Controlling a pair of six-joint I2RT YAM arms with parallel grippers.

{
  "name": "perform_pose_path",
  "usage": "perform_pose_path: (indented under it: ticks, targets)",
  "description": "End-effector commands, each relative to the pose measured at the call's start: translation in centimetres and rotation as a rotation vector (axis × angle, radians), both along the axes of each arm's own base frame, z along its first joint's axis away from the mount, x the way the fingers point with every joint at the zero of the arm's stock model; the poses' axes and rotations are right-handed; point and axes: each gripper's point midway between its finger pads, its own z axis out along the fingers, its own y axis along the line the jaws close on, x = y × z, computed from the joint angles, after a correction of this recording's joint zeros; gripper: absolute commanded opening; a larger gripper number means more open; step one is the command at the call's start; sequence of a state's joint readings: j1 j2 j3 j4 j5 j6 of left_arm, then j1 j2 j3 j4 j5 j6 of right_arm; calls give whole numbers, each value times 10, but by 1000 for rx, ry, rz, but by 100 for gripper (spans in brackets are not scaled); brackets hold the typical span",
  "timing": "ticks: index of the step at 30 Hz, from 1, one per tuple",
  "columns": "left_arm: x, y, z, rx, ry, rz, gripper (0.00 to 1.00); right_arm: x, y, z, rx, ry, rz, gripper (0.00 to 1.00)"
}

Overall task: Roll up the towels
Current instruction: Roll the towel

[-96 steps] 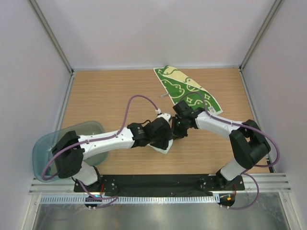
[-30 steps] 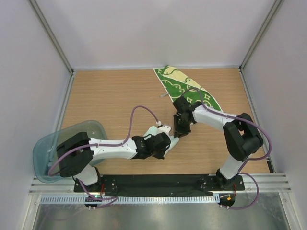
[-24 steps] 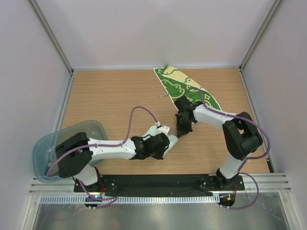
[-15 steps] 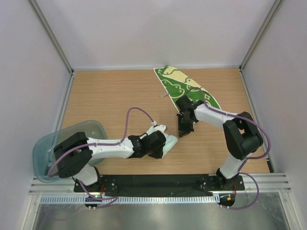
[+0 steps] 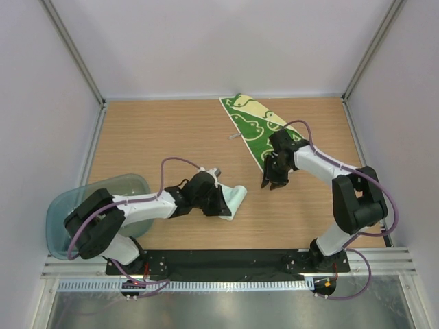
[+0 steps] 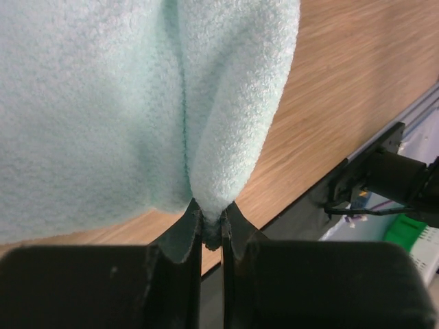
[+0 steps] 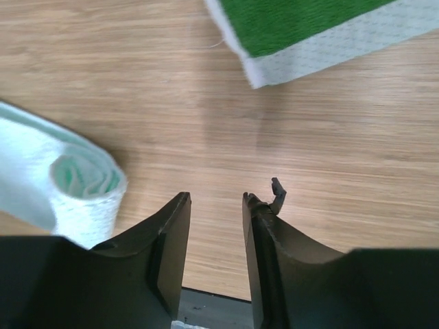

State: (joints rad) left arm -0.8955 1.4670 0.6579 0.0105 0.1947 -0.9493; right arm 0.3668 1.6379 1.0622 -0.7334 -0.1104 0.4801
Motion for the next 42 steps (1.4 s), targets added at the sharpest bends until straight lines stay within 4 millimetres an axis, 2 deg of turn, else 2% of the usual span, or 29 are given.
perform_pose_path:
  ticks: [1, 3, 4, 7, 10, 17, 21, 27, 42]
  targets:
    - [-1, -15, 32, -141, 72, 3, 0, -8, 27, 19, 176, -30, 75, 44]
    - [3, -9, 28, -151, 123, 46, 0, -11, 42, 19, 280, -50, 97, 49]
    - [2, -8, 28, -162, 165, 71, 0, -17, 56, 29, 372, -49, 127, 50]
    - [3, 0, 20, -163, 223, 133, 0, -20, 70, 34, 486, -82, 133, 58]
    - [2, 9, 8, -135, 266, 186, 0, -20, 79, 38, 562, -113, 136, 61]
    - [-9, 31, -33, -49, 395, 314, 0, -27, 88, 28, 643, -110, 125, 63]
    - [-12, 39, -46, -55, 433, 378, 0, -30, 98, 24, 662, -120, 154, 63]
    - [-13, 46, -56, -42, 480, 409, 0, -37, 115, 12, 670, -162, 224, 63]
    - [-10, 46, -55, -54, 512, 396, 0, -40, 144, -25, 704, -156, 263, 63]
